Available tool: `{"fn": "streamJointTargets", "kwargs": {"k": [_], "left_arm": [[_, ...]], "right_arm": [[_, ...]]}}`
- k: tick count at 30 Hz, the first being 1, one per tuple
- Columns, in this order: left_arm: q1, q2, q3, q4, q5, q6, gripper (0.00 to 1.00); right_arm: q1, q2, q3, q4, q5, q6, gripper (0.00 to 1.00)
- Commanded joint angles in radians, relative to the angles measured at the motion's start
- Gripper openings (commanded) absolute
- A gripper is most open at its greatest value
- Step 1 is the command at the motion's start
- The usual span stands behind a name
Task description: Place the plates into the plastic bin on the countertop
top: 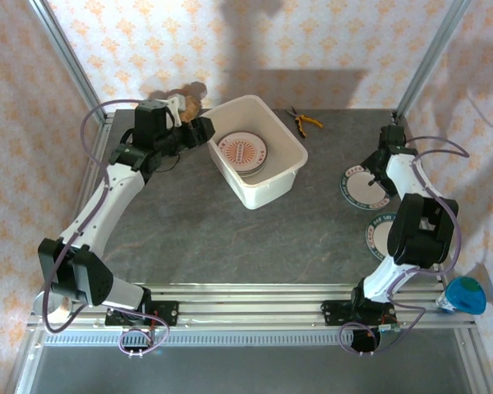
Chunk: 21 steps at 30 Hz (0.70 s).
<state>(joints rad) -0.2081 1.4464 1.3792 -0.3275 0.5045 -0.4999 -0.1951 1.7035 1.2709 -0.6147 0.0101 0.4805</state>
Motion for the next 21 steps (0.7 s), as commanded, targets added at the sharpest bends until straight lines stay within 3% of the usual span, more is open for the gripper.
{"fn": "streamJointTargets", "kwargs": {"k": [1, 8, 12, 21], "left_arm": [[-0.027, 0.038, 0.055, 0.025, -0.002, -0.015, 0.66], [-0.09, 0.144, 0.15, 0.029, 0.009, -0.034, 0.66], [-0.119, 0.178, 0.184, 0.023, -0.016, -0.037, 0.66], [-0.158, 0.226, 0.243, 0.012, -0.05, -0.038, 0.66]], "right_arm": [[-0.028, 0.023, -0.027, 0.042, -0.019, -0.022, 0.88], [-0.068, 0.046, -0.054, 0.062, -0.04, -0.059, 0.88], [-0.119, 0.056, -0.068, 0.088, -0.113, -0.068, 0.84], [-0.143, 0.089, -0.046, 0.089, -0.114, -0.127, 0.83]]}}
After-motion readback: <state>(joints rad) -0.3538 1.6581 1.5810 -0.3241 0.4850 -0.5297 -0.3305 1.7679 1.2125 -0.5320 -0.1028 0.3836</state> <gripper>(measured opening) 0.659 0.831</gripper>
